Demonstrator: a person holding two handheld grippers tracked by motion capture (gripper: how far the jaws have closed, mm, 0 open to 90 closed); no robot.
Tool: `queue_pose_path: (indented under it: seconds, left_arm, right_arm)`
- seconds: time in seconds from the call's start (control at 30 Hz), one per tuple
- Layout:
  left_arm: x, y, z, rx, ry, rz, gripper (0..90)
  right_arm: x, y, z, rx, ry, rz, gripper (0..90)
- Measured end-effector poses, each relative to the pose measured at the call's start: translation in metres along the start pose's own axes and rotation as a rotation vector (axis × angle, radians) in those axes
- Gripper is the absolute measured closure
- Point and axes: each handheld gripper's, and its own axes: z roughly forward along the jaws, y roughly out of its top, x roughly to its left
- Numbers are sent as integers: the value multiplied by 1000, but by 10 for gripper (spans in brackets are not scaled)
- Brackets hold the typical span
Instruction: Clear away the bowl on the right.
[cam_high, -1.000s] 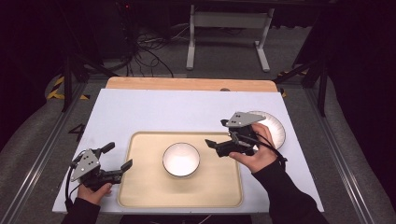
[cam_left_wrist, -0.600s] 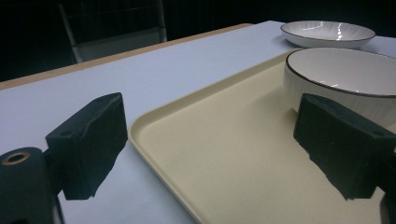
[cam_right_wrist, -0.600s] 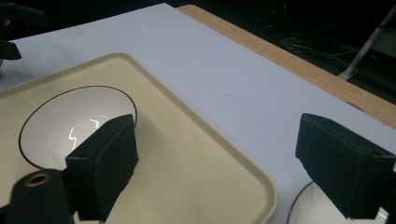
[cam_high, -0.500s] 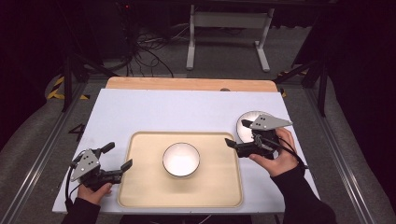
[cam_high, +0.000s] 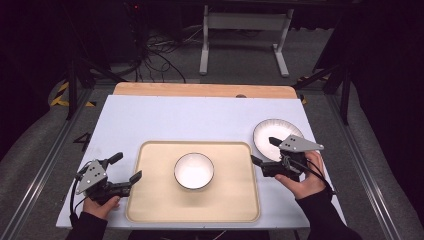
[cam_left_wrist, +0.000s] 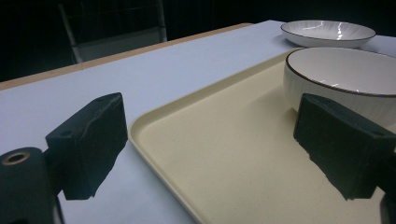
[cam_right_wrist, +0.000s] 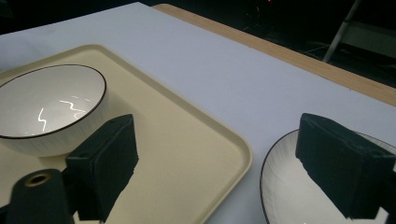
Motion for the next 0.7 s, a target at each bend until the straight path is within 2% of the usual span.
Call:
queue_pose_path:
  seconds: [0.1, 0.23, 0.47, 0.57, 0.7]
  left_arm:
    - [0, 0, 0, 0, 0, 1, 108]
    - [0, 0, 0, 1, 0, 1, 108]
    - [0, 0, 0, 1, 0, 2, 108]
    - [0, 0, 0, 0, -1, 2, 108]
    - [0, 0, 0, -4, -2, 1, 108]
  right_arm:
    - [-1, -6, 0, -10, -3, 9, 130]
    - [-2, -19, 0, -20, -30, 21, 130]
    - [-6, -43, 0, -59, -56, 65, 130]
    - [-8, -54, 0, -75, -97, 92, 130]
    - [-6, -62, 0, -76, -114, 87, 127]
